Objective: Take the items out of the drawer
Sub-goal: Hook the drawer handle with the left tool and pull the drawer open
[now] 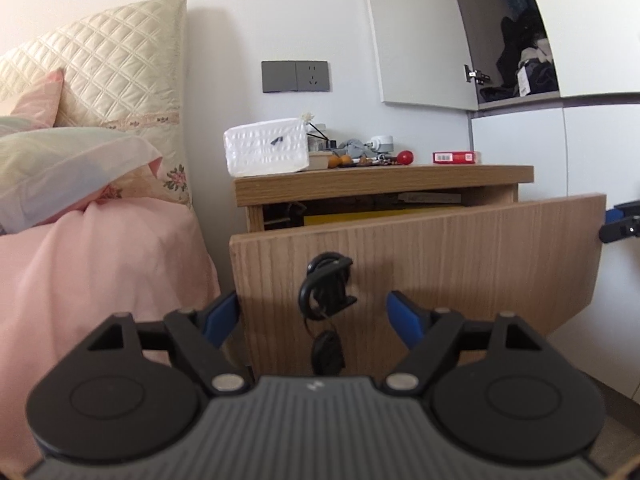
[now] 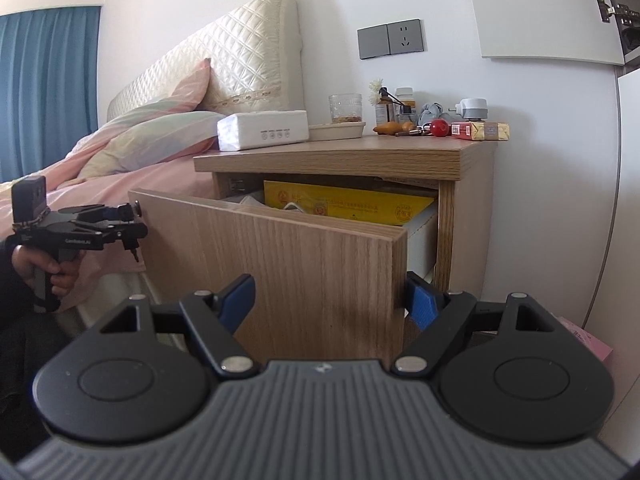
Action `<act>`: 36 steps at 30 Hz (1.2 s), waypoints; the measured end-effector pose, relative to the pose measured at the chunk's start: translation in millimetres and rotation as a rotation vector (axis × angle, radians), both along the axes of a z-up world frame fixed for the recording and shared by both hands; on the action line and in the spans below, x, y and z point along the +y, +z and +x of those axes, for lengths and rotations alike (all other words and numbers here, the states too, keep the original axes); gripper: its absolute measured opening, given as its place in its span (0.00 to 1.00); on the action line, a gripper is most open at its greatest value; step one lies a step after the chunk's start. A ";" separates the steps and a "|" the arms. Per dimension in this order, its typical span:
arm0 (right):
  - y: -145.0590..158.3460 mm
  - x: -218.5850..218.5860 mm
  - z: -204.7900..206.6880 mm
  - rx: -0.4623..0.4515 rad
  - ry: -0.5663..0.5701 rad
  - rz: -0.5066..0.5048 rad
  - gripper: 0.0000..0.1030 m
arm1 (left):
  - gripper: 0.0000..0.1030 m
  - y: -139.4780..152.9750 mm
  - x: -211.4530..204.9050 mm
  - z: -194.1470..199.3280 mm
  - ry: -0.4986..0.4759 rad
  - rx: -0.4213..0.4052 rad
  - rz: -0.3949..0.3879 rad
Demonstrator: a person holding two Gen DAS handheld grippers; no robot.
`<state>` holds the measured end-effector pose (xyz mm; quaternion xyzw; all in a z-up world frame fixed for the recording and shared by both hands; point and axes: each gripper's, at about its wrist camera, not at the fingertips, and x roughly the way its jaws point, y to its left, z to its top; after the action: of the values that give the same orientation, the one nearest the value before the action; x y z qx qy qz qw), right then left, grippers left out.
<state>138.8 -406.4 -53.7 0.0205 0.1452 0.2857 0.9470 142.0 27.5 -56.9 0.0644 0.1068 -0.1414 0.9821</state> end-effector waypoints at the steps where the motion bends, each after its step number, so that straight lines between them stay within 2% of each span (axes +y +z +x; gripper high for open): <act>1: 0.4 0.2 -2.9 0.001 0.003 -0.001 0.80 | 0.79 0.3 1.1 -3.5 -0.001 0.001 -0.011; 12: -1.0 -2.0 -35.9 0.007 0.046 0.017 0.81 | 0.81 3.2 8.3 -31.8 -0.010 0.021 -0.061; 24: 0.8 -6.7 -61.4 0.019 0.096 0.030 0.81 | 0.81 4.4 12.8 -60.9 -0.017 0.029 -0.070; 29: 3.0 -0.2 -65.4 0.020 0.027 0.035 0.80 | 0.85 10.9 12.3 -70.0 -0.006 0.033 -0.091; 36: 17.9 1.8 -85.7 -0.035 -0.085 0.063 0.79 | 0.87 21.7 10.4 -83.8 0.021 0.049 -0.117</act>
<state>53.1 -404.6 -35.9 0.0515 0.1187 0.2501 0.9595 58.2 37.9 -35.2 0.0025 0.1229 -0.1386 0.9827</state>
